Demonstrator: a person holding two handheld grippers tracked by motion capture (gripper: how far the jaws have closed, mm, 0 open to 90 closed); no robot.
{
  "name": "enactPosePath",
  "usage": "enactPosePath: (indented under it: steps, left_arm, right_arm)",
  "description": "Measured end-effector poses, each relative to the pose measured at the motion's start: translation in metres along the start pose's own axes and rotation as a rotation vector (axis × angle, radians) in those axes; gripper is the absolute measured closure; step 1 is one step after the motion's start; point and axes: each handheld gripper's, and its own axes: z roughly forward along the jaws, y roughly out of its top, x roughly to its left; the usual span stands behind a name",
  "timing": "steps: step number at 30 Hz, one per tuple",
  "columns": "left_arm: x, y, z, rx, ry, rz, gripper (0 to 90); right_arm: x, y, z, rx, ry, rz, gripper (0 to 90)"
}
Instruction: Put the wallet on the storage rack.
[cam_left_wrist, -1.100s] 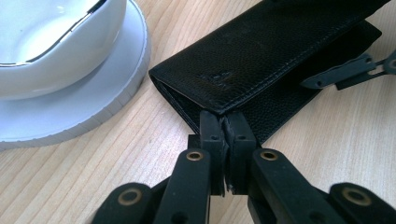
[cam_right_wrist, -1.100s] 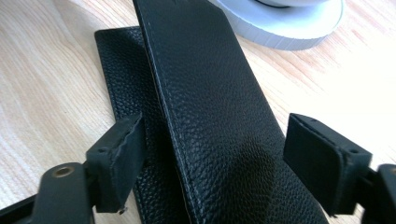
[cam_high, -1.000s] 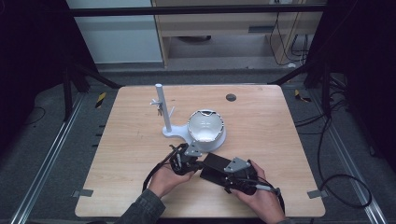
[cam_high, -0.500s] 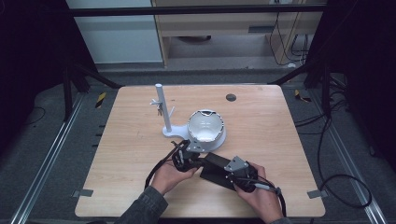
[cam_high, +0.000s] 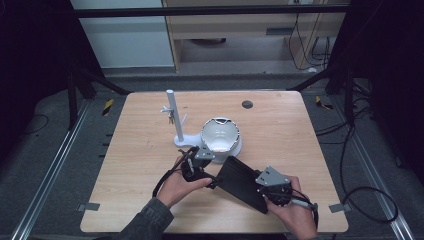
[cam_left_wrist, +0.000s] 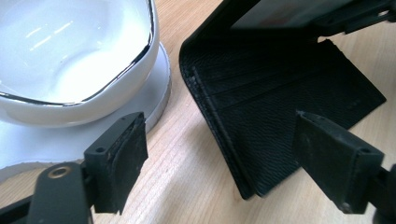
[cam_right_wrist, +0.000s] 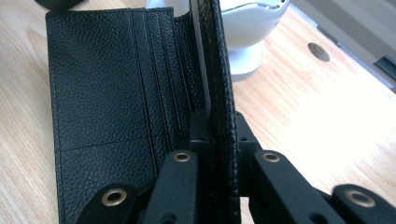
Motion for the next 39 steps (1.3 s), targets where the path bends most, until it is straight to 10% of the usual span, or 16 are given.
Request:
enactPosePath:
  steps: [15,22,29,39]
  left_arm:
    - [-0.001,0.008,0.016,0.02,-0.049,0.018,17.5]
    - [-0.002,0.025,0.024,0.039,-0.171,0.008,32.7]
    - [-0.003,0.043,0.007,0.015,-0.234,-0.027,70.6]
    - [-0.022,0.091,-0.03,0.076,-0.117,0.101,79.5]
  right_arm:
    - [-0.011,-0.006,-0.014,-0.129,0.022,0.075,83.8]
    - [-0.013,-0.005,-0.019,-0.185,0.022,0.09,83.8]
    - [-0.012,-0.01,-0.022,-0.212,0.066,0.093,80.2]
    - [-0.002,-0.021,-0.014,-0.167,0.196,0.128,41.7]
